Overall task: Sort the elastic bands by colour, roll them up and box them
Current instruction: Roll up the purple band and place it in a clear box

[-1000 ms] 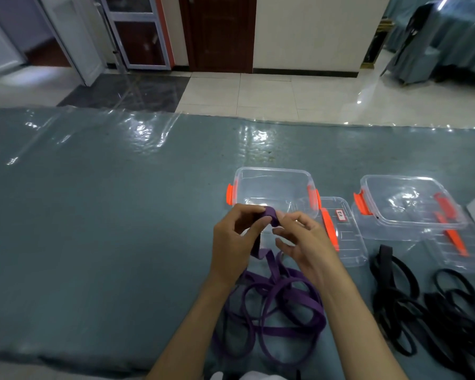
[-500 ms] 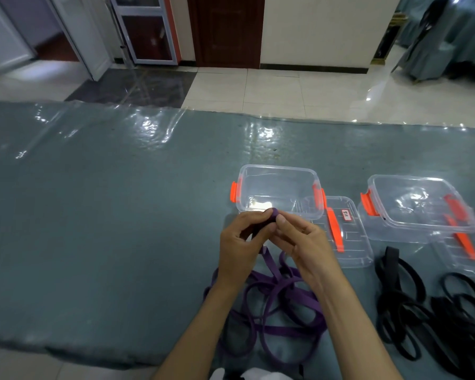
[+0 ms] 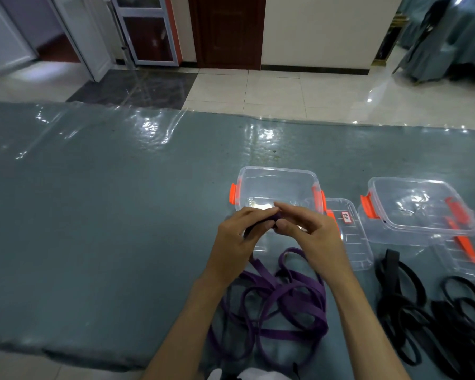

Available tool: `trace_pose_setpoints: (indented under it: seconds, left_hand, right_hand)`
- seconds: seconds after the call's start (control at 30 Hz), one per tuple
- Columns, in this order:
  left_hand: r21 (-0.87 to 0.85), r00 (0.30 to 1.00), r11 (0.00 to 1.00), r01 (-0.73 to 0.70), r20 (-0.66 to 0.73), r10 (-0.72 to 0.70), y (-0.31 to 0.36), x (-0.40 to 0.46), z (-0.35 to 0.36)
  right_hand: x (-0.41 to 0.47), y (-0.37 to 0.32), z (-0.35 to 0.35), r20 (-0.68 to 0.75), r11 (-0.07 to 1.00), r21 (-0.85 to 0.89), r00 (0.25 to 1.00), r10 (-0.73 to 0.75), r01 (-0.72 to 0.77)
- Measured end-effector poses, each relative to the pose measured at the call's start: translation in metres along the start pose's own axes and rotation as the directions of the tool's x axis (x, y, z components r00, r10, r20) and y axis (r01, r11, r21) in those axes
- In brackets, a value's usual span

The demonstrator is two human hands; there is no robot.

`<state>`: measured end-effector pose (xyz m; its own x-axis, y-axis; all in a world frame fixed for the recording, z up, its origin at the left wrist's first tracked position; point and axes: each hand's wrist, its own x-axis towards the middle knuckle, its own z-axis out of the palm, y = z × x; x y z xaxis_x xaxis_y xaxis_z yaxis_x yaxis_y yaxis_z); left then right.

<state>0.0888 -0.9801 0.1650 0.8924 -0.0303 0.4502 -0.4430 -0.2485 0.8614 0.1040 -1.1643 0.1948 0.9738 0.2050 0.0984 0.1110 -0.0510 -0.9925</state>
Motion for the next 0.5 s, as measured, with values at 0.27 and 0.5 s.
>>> trace_pose_setpoints:
  seconds: [0.27, 0.5]
  left_hand:
    - [-0.214, 0.924, 0.968, 0.130, -0.329, -0.197, 0.011, -0.003, 0.022]
    - [-0.222, 0.927, 0.963, 0.154, -0.304, -0.219, 0.014, -0.003, 0.019]
  right_hand:
    - [-0.001, 0.009, 0.020, -0.144, 0.987, 0.117, 0.985, -0.093, 0.111]
    - [0.001, 0.010, 0.007, -0.110, 0.998, 0.047, 0.993, -0.043, 0.049]
